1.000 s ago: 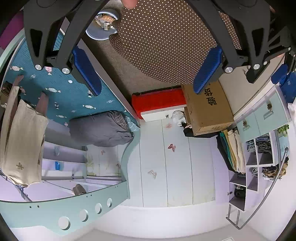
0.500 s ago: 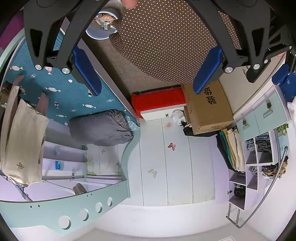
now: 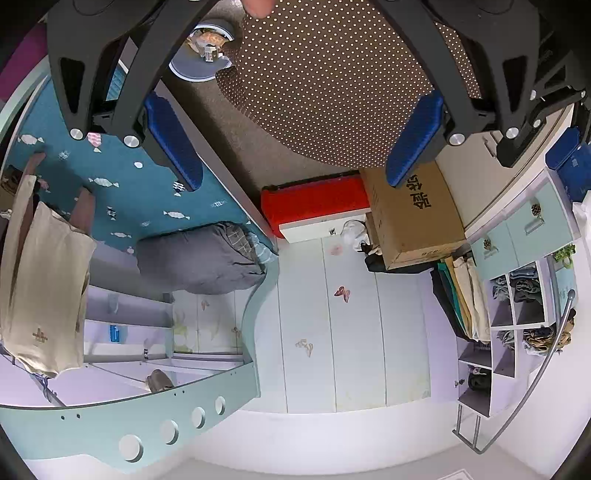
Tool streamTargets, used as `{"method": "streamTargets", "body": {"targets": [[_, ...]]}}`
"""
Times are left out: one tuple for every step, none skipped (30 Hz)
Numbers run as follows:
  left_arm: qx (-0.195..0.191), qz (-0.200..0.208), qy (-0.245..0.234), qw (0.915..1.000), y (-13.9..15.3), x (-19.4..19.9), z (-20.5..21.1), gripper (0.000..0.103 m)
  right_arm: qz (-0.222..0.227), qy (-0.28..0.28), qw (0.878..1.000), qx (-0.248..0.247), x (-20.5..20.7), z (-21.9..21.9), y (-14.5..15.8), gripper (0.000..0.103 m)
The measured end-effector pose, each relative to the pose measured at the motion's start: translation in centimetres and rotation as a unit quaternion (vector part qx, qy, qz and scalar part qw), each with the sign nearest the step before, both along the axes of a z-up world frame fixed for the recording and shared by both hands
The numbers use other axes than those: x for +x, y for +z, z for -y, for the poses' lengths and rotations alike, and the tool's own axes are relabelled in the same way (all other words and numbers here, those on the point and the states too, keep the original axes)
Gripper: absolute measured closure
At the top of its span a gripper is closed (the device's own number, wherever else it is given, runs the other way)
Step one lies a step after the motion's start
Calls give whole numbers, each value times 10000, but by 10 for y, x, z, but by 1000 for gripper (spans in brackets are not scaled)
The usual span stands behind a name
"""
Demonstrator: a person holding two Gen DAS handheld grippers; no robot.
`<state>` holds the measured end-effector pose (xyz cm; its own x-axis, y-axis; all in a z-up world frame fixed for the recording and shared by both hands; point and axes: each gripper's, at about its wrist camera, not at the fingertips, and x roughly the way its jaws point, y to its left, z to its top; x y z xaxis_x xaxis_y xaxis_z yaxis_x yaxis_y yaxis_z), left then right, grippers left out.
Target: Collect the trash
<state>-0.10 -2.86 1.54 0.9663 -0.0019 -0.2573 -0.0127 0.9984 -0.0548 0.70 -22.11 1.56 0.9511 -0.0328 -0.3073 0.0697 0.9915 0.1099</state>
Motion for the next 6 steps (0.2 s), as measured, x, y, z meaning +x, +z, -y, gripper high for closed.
{"method": "streamTargets", "body": {"targets": [[-7,-13,16,10000,0,0,0,5,-4,4,10000,2,0,-1,-1,6],[-12,-22,33,10000,0,0,0,5,-9,6,10000,1,1,-2,-1,6],[-19,-29,39,10000,0,1,-1,5,-12,10,10000,2,1,-3,0,6],[-31,-47,48,10000,-1,1,-1,5,-13,11,10000,5,1,-3,-1,6],[-43,-60,52,10000,0,2,-2,5,-12,10,10000,2,1,-3,-1,6],[-48,-67,50,10000,0,2,-3,5,-11,17,10000,5,1,-3,-1,6]]}}
